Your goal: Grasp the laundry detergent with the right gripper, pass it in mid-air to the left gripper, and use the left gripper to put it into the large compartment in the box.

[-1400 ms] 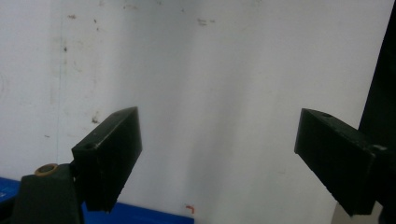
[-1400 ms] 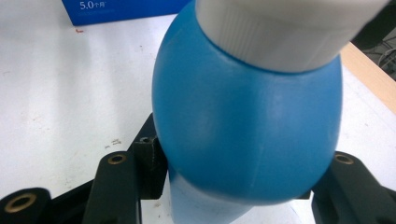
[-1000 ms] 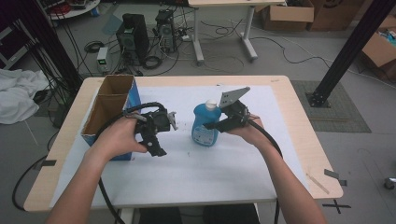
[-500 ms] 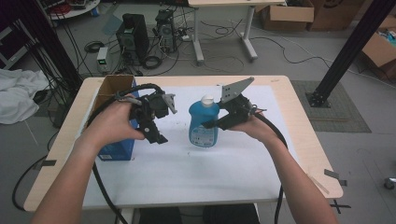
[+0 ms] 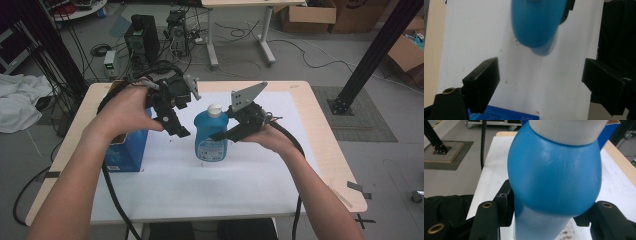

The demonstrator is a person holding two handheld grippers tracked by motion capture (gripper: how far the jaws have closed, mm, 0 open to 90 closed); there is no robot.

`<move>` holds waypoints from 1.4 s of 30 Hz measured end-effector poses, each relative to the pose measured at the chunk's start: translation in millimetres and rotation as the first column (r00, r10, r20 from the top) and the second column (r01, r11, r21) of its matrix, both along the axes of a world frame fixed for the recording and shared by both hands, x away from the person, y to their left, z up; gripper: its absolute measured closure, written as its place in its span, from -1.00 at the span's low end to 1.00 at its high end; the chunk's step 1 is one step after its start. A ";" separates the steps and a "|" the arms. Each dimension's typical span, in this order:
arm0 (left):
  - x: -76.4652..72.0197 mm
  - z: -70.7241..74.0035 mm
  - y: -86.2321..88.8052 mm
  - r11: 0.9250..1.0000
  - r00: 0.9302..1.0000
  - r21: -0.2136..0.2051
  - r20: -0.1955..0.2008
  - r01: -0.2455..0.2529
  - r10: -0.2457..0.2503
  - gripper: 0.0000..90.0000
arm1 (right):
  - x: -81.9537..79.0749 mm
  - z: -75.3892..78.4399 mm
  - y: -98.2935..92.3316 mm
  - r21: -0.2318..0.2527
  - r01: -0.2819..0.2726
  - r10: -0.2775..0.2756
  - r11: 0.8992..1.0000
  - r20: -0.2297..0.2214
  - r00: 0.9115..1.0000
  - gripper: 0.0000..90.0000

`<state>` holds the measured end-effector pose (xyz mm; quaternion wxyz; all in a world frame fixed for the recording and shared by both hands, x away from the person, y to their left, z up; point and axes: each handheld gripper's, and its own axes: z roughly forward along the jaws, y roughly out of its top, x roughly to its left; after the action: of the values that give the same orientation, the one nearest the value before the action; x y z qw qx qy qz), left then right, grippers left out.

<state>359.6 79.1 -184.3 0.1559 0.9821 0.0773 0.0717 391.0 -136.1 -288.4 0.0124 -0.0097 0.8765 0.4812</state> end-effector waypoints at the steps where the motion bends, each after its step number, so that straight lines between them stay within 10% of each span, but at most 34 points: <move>1: 0.1 3.4 -2.5 1.000 1.000 -0.001 -0.001 0.002 -0.002 -0.65 | -0.4 0.8 0.9 -0.001 -0.003 0.003 1.000 0.000 1.000 0.03; 42: -4.5 11.5 -47.7 0.990 0.998 0.129 -0.013 0.060 -0.059 -0.66 | -17.3 22.1 20.3 0.018 -0.040 0.039 0.999 0.038 0.999 0.03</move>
<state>355.1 31.4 -172.8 0.0938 0.9924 0.0437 0.0671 373.7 -115.8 -266.3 0.0192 -0.0359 0.8711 0.4894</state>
